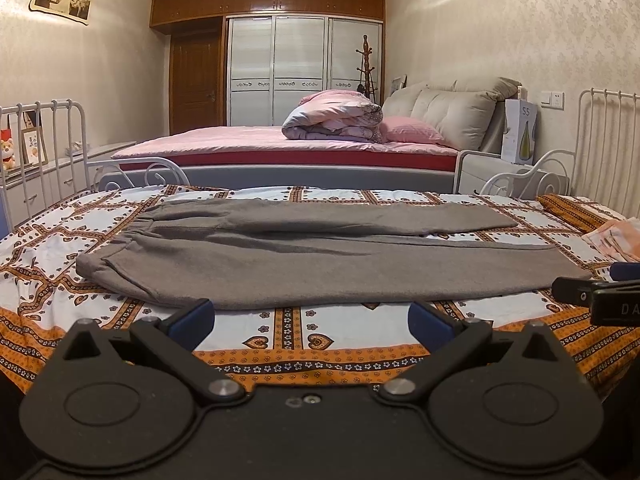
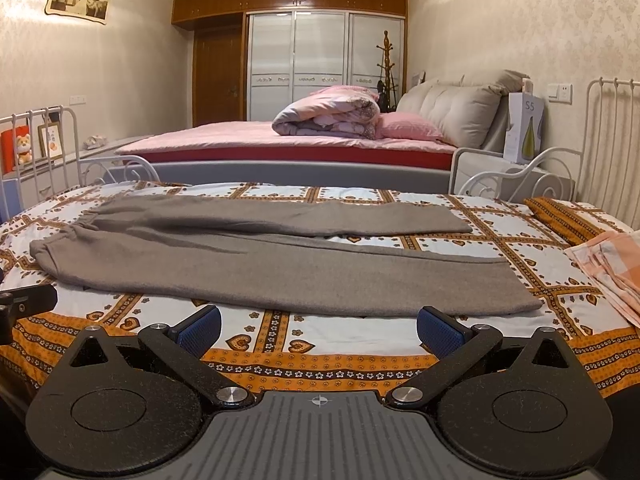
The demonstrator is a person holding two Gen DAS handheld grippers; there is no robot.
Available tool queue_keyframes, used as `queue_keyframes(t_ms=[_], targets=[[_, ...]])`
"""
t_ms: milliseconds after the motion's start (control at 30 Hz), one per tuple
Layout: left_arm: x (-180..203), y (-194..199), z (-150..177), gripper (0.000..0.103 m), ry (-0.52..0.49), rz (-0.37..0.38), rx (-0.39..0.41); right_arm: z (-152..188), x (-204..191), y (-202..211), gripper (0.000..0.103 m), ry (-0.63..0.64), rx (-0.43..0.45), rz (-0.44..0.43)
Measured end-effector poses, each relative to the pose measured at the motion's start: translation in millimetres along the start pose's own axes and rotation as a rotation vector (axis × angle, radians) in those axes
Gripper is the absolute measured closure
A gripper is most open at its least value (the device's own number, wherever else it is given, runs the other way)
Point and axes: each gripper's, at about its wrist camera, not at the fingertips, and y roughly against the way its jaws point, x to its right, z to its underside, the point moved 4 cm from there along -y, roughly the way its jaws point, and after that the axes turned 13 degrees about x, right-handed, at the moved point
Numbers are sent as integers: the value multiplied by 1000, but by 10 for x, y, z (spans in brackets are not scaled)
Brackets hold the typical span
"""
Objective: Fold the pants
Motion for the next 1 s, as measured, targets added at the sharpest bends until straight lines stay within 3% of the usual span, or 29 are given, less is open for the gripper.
queue_keyframes(t_ms=[1000], targets=[[43,-1,35,6,-6,11,-13,-9,-8,-5,0,-3,-4,0]])
